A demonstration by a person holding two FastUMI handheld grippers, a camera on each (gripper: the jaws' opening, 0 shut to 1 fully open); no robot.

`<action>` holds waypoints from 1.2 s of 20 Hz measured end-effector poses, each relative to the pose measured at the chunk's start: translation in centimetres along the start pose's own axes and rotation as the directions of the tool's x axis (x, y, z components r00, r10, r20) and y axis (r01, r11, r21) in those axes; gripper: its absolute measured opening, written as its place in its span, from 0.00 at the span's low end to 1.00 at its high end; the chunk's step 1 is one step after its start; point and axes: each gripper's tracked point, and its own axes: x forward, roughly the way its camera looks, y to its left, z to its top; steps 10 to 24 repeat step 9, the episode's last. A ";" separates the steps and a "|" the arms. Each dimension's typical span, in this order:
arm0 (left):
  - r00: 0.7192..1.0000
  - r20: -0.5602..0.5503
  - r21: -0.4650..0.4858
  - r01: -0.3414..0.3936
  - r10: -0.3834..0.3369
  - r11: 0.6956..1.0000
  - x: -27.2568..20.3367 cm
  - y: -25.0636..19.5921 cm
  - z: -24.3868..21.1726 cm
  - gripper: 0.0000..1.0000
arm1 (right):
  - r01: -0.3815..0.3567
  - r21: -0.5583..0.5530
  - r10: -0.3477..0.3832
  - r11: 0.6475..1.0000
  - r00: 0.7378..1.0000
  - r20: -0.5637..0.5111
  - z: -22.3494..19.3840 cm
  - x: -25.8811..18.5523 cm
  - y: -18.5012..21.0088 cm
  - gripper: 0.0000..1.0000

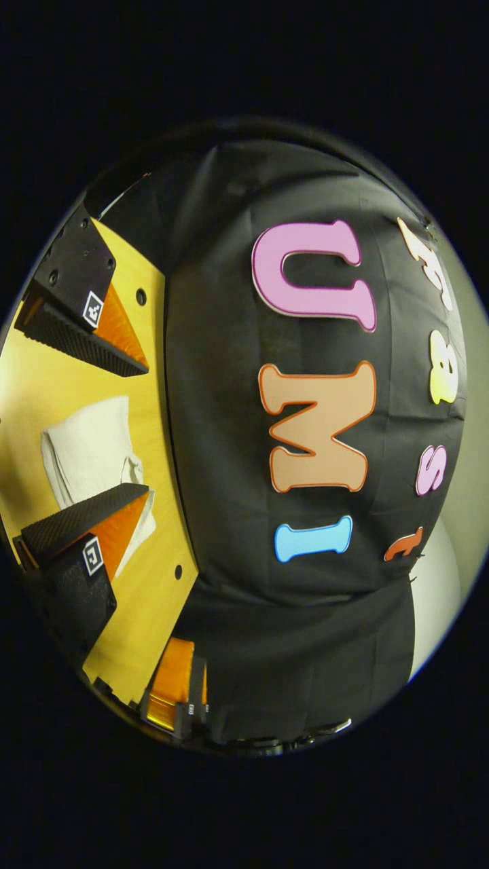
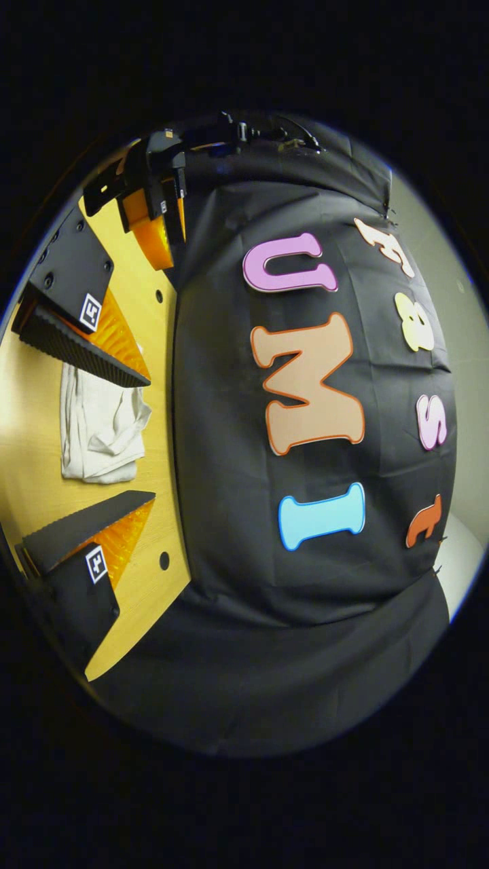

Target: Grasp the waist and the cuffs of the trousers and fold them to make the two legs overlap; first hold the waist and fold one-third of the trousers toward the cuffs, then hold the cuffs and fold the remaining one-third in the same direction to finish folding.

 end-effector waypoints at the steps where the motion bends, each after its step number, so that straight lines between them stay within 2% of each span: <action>1: 1.000 0.004 0.000 -0.009 0.009 1.000 -0.7 1.1 0.3 0.95 | -0.002 -0.003 0.002 1.000 1.000 0.014 0.6 -0.1 0.8 0.94; 3: 0.999 0.027 -0.014 -0.028 0.028 1.000 -1.5 3.1 1.1 0.95 | -0.002 -0.010 0.002 1.000 0.999 0.040 1.4 0.0 2.1 0.94; 4: 0.999 0.034 -0.019 -0.036 0.037 0.999 -1.7 3.7 1.3 0.95 | -0.003 -0.012 0.003 1.000 0.999 0.048 1.6 0.0 2.8 0.98; 5: 0.998 0.043 -0.023 -0.046 0.047 0.999 -1.9 4.4 1.6 0.95 | -0.007 -0.015 0.008 1.000 0.999 0.050 1.8 -0.2 3.3 0.94; 6: 0.997 0.052 -0.027 -0.054 0.055 0.998 -2.0 4.9 1.9 0.95 | -0.013 -0.021 0.014 1.000 0.999 0.050 1.9 -0.2 3.9 0.98; 8: 0.994 0.070 -0.034 -0.077 0.079 0.996 -2.2 6.0 2.6 0.95 | -0.026 -0.034 0.028 0.999 0.998 0.057 2.0 -0.2 4.9 0.94; 9: 0.992 0.080 -0.039 -0.091 0.094 0.995 -2.3 6.6 2.6 0.95 | -0.028 -0.040 0.030 0.999 0.997 0.065 2.2 -0.1 5.3 0.98; 24: 0.992 0.080 -0.039 -0.091 0.094 0.995 -2.3 6.6 2.6 0.95 | -0.028 -0.040 0.030 0.999 0.997 0.065 2.2 -0.1 5.3 0.98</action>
